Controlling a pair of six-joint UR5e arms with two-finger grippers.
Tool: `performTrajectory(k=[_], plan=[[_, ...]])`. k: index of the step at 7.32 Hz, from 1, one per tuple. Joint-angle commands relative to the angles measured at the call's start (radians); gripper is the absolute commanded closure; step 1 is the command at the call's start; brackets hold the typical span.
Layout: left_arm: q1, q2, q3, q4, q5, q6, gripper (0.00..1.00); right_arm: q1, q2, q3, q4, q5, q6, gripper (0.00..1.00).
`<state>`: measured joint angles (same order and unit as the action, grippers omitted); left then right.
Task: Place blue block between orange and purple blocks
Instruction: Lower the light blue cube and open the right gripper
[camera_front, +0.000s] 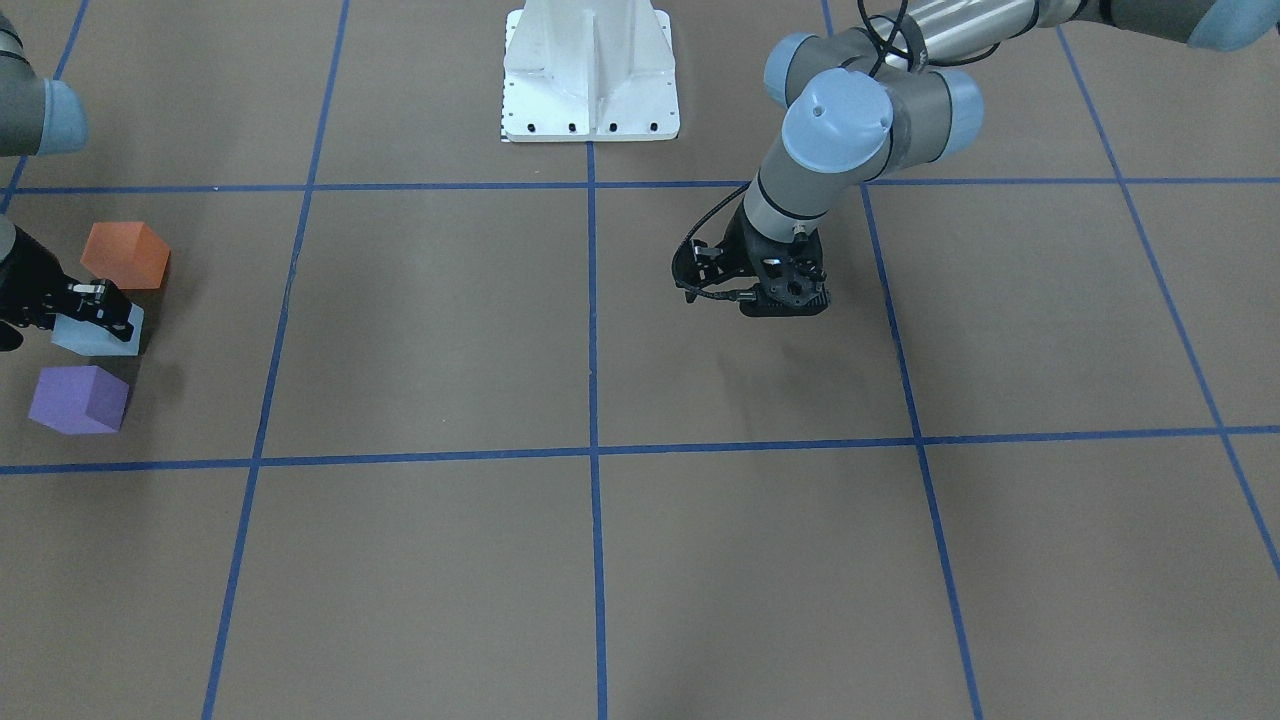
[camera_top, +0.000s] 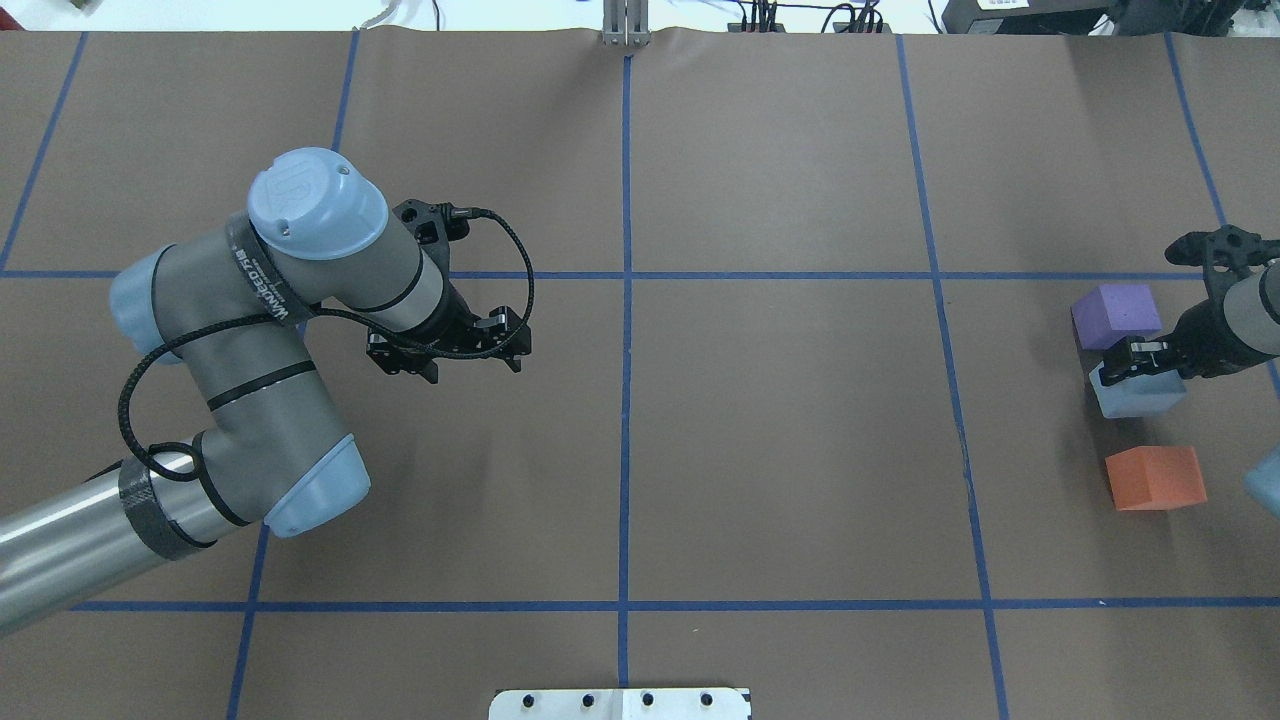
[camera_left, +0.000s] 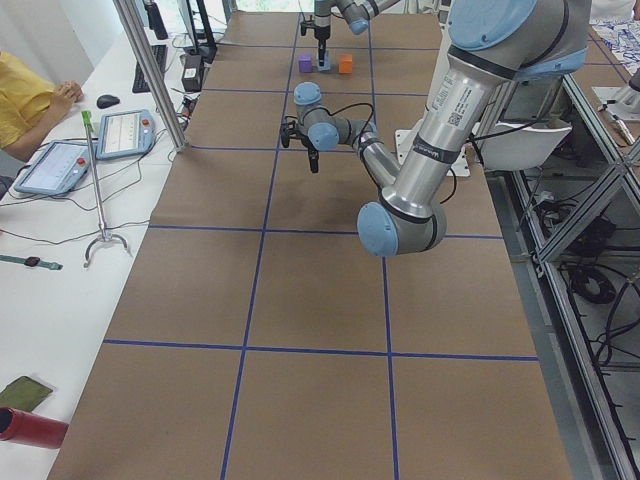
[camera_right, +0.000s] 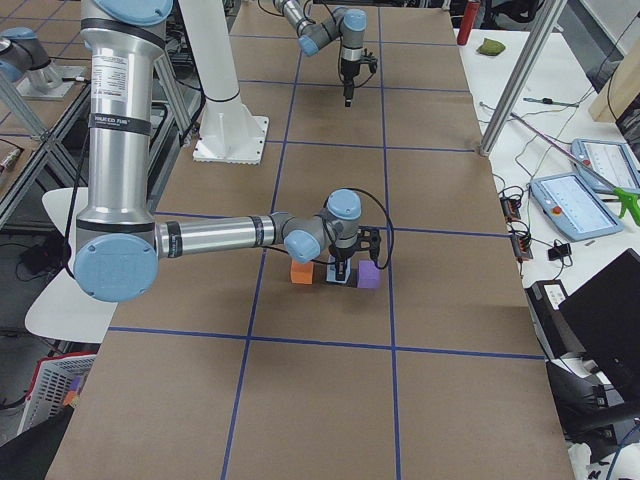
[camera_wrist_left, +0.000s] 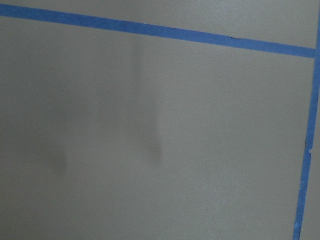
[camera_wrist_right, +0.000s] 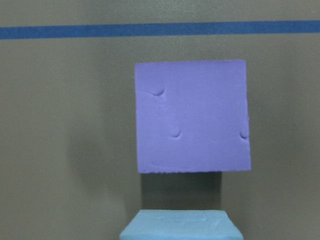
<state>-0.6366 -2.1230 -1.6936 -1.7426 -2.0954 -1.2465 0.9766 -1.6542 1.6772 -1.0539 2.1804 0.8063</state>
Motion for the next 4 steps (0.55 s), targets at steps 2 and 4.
performTrajectory(k=[2,4], plan=[[0.002,0.0,0.0,0.0,0.0,-0.001,0.0,-0.006,0.002,-0.002,0.0,-0.001,0.013,0.78],[0.0,-0.005,0.002,0.0,0.0,-0.001,0.0,-0.012,0.002,-0.002,0.002,-0.002,0.011,0.44]])
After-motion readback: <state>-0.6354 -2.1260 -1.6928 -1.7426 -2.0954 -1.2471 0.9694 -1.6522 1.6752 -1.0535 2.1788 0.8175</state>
